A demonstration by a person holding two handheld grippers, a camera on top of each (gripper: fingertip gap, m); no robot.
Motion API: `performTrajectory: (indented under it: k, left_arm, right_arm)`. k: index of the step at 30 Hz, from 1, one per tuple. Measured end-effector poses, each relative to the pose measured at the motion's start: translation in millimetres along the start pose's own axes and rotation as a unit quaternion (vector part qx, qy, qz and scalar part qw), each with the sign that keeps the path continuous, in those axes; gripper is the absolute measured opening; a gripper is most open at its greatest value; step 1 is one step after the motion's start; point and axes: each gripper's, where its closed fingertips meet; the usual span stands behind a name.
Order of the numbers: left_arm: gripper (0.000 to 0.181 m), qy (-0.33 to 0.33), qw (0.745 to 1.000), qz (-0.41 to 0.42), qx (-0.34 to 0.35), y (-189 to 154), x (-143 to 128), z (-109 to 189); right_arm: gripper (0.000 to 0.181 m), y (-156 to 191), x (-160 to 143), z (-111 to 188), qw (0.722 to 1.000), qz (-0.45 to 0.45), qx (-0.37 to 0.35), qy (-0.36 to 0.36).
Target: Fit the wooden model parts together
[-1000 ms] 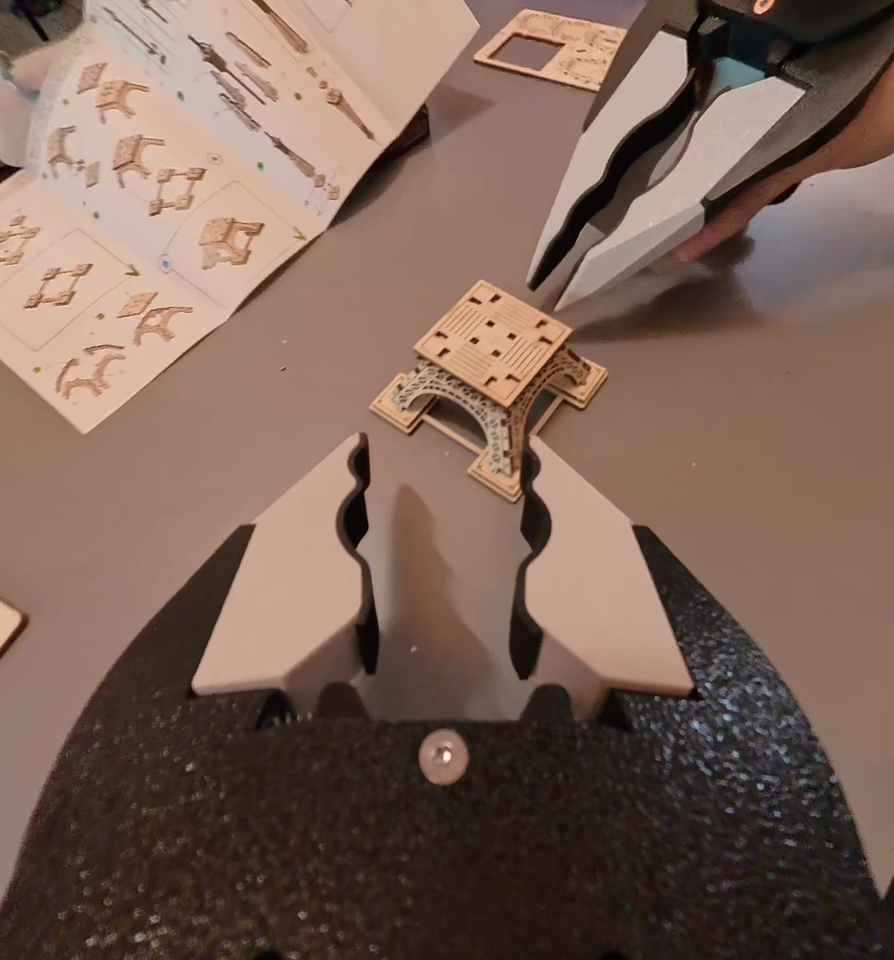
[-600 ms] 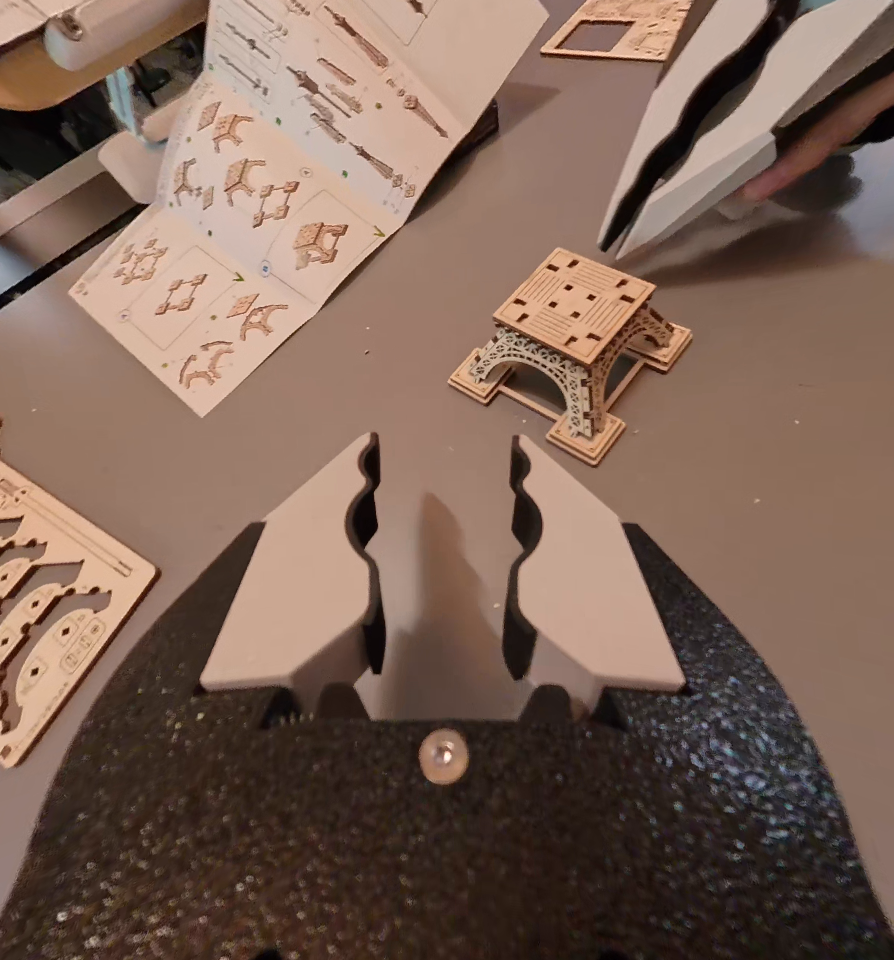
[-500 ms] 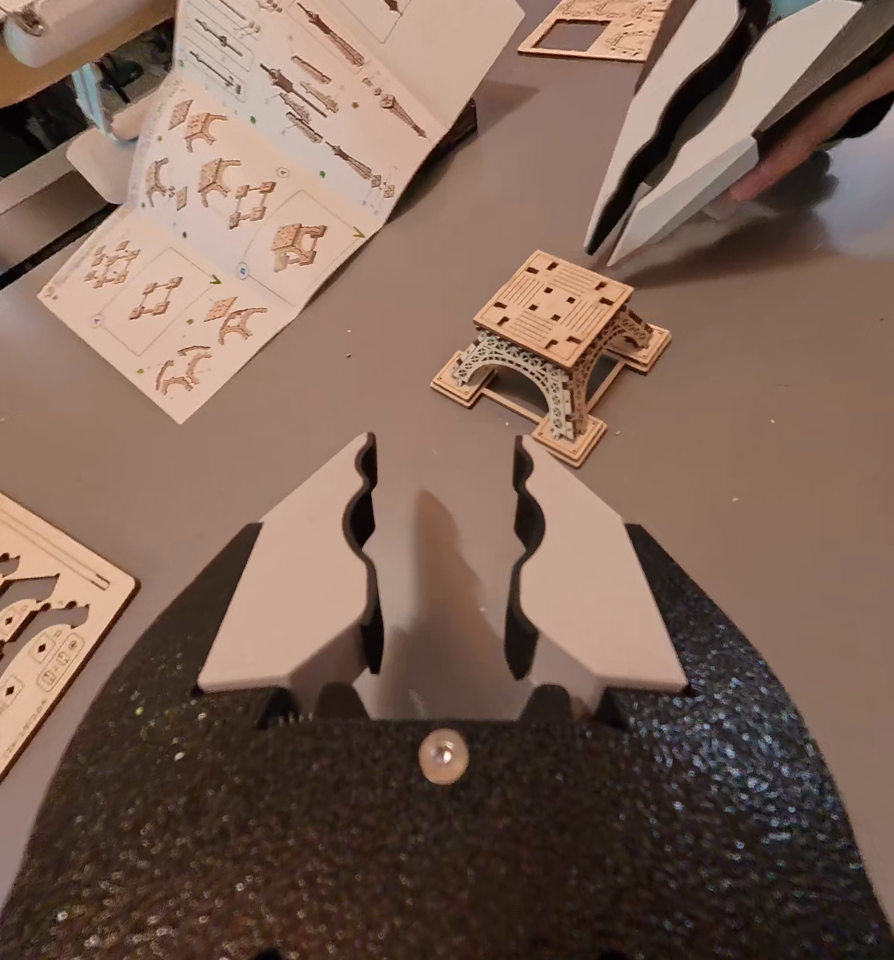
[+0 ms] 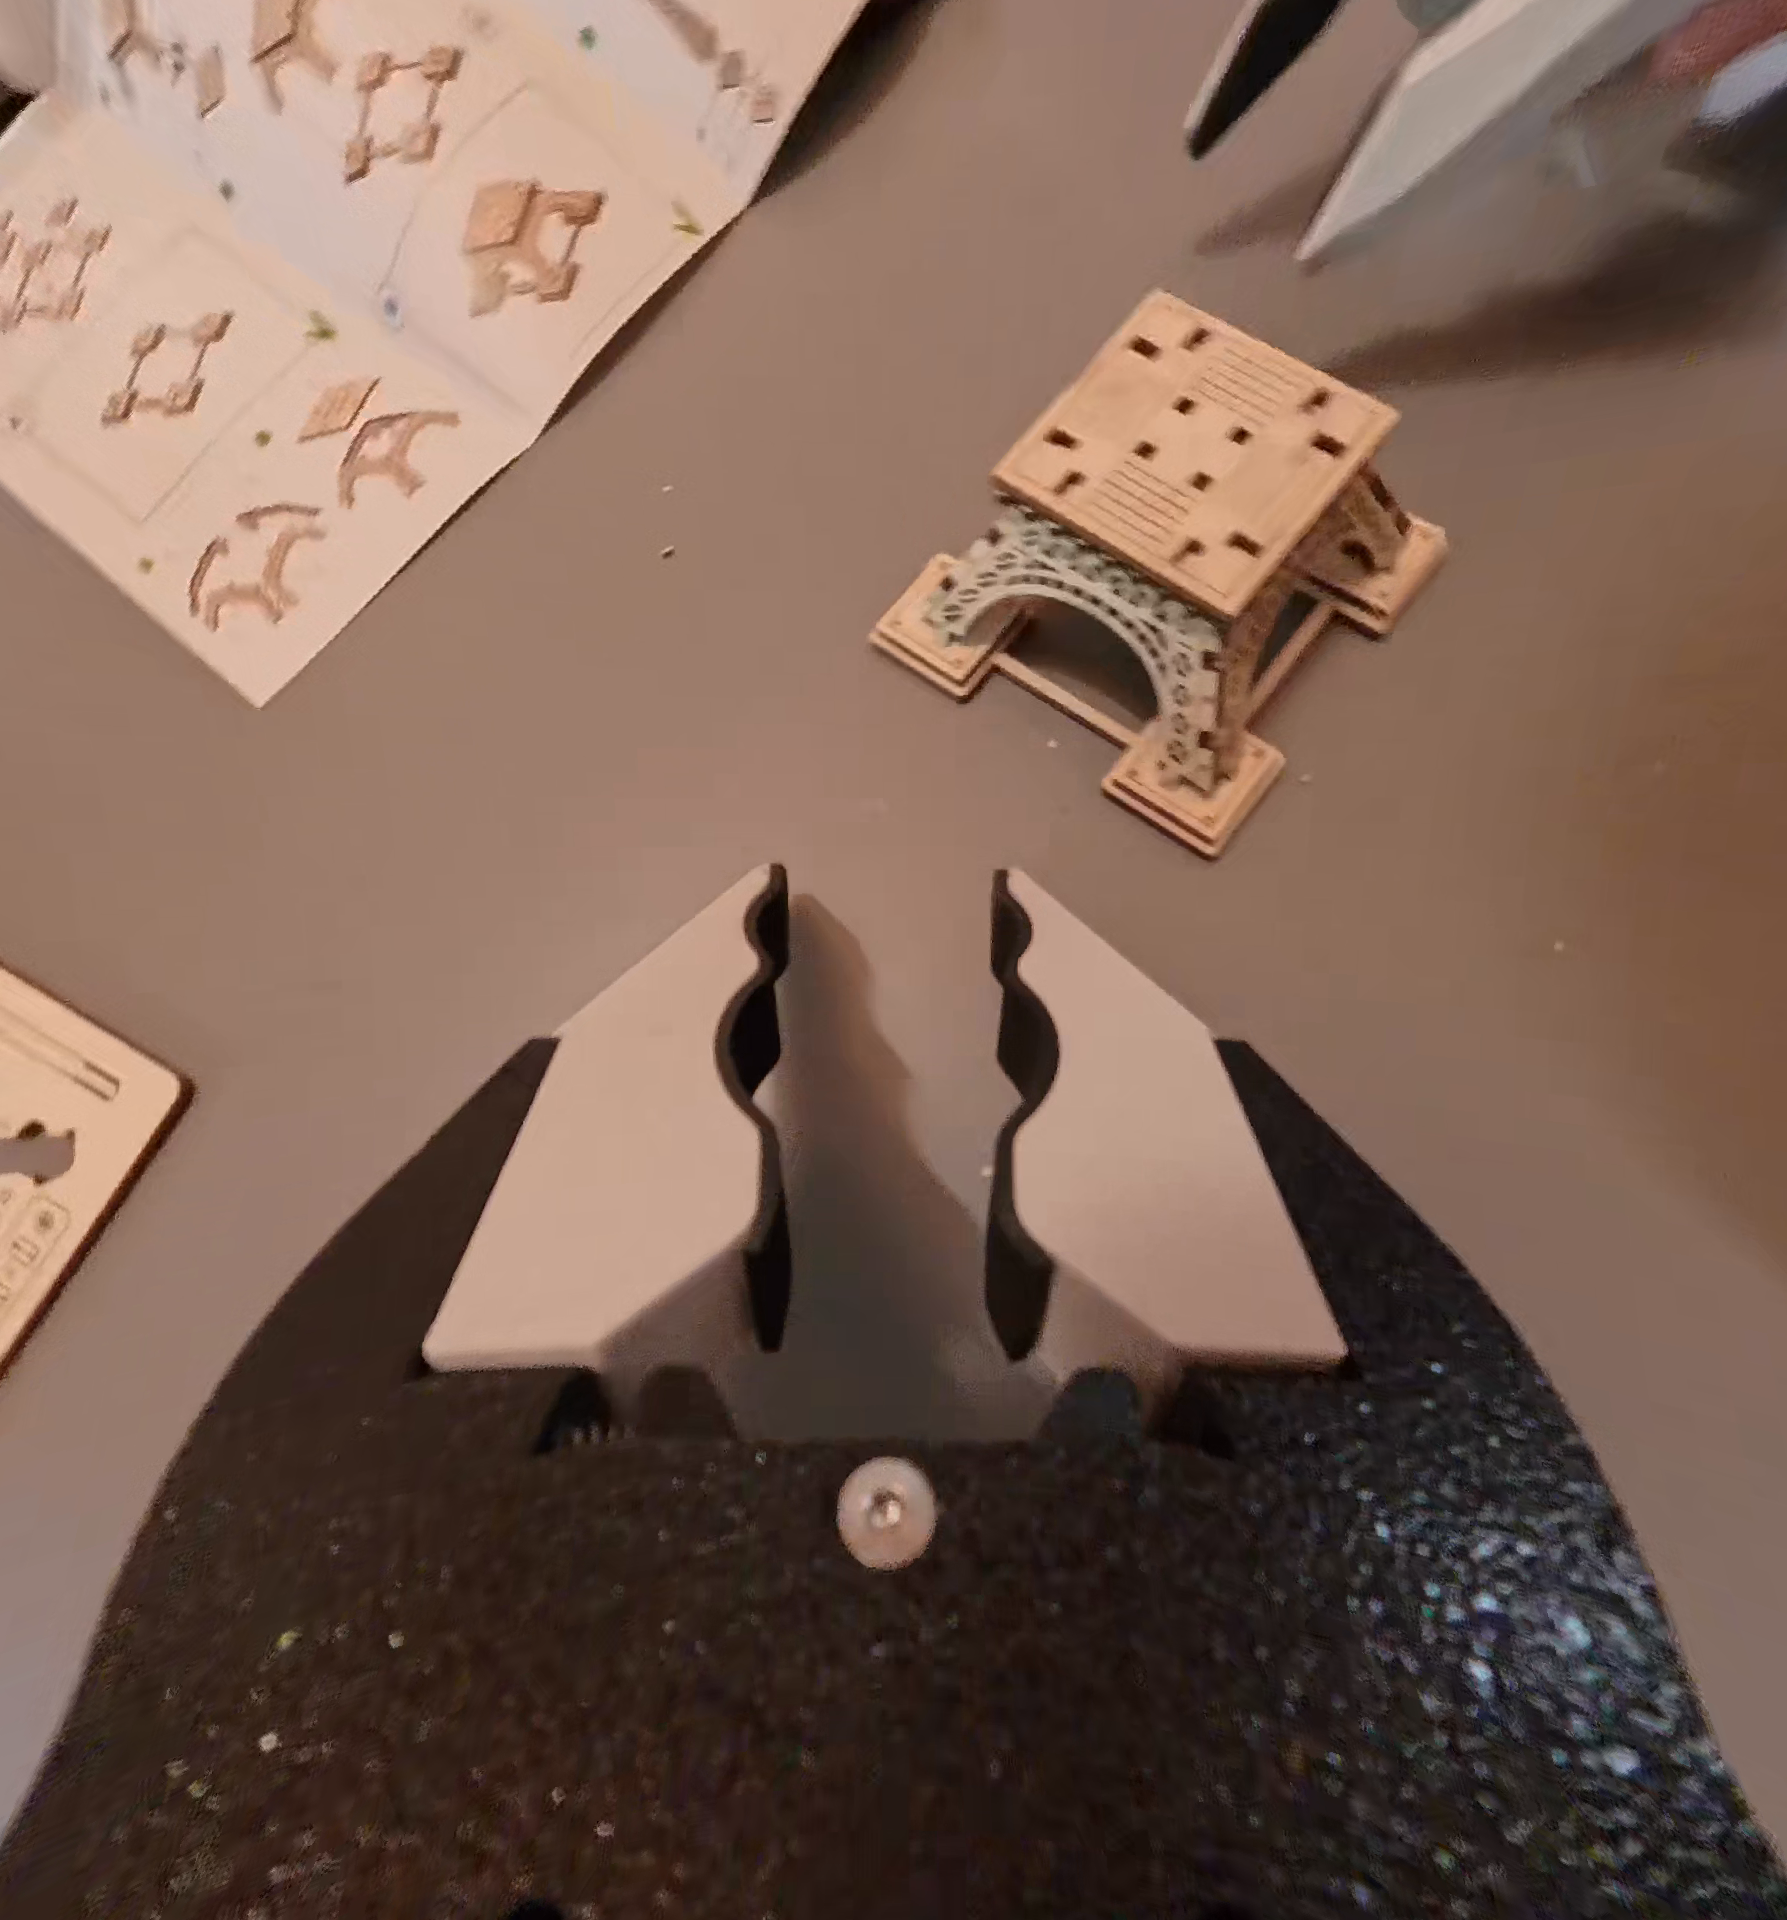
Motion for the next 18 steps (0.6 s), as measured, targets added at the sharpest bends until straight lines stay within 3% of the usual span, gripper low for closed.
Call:
performTrajectory:
  k: [5, 9, 15, 18]
  left_arm:
    - [0.034, -0.072, 0.990, 0.111, -0.052, 10.8, 15.9, 6.9]
    - [0.030, -0.096, 0.981, 0.152, -0.077, 16.6, 19.3, 9.9]
    - [0.023, -0.101, 0.981, 0.151, -0.075, 21.9, 21.8, 8.6]
    - [0.018, -0.103, 0.981, 0.146, -0.078, 21.9, 23.7, 7.8]
  right_arm:
    - [0.050, -15.2, 2.7, 3.0, 0.999, -0.008, -0.034, -0.012]
    - [0.050, -23.7, -1.7, 2.7, 0.999, -0.007, -0.054, 0.000]
    - [0.031, -26.7, -6.2, 0.7, 0.999, -0.017, -0.048, 0.012]
    - [0.010, -22.1, -5.1, 0.9, 0.999, -0.013, -0.030, 0.009]
Point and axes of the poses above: each gripper's, where its closed fingertips meet, z back along the fingers, x out of its top, y = z × x across the jaws, and after that the axes turned 5 degrees about -x, right-handed
